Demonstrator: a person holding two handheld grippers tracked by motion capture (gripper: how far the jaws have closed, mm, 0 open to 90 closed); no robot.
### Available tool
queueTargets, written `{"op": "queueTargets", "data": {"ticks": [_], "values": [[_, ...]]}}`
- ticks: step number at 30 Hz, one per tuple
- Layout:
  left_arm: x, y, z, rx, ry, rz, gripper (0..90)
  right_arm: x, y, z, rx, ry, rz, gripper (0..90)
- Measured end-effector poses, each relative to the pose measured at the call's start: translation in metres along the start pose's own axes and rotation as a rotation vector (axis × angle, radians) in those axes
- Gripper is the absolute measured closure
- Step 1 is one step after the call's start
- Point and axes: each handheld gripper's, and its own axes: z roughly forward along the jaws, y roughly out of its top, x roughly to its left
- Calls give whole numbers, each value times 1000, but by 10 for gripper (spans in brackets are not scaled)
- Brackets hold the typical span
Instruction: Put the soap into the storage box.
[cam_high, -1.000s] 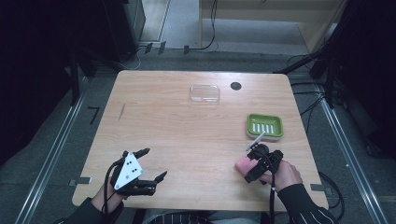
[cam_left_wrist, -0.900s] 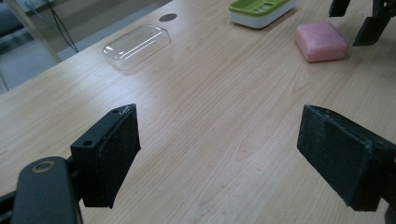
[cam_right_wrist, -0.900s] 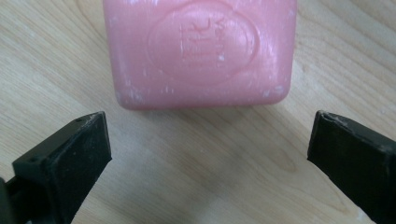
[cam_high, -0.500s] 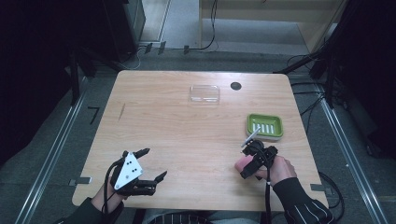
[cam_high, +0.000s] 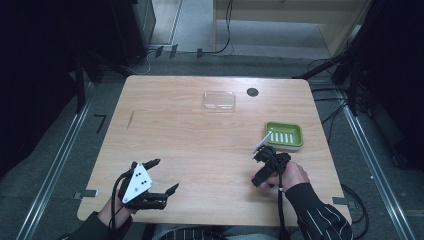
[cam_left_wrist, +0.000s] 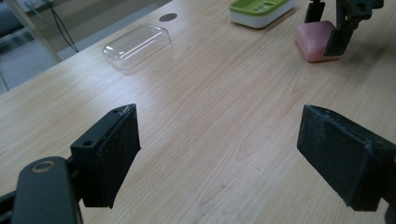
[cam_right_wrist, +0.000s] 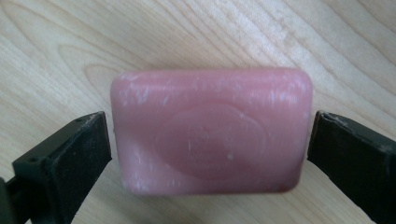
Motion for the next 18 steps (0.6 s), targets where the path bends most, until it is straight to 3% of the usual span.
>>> {"op": "queueTargets", "data": {"ticks": [12, 18], "values": [[0, 0, 0, 2, -1, 2, 140, 2, 10, 10, 35, -18, -5, 0], [0, 0, 0, 1, -2, 3, 140, 2, 10, 10, 33, -19, -1, 42]]}}
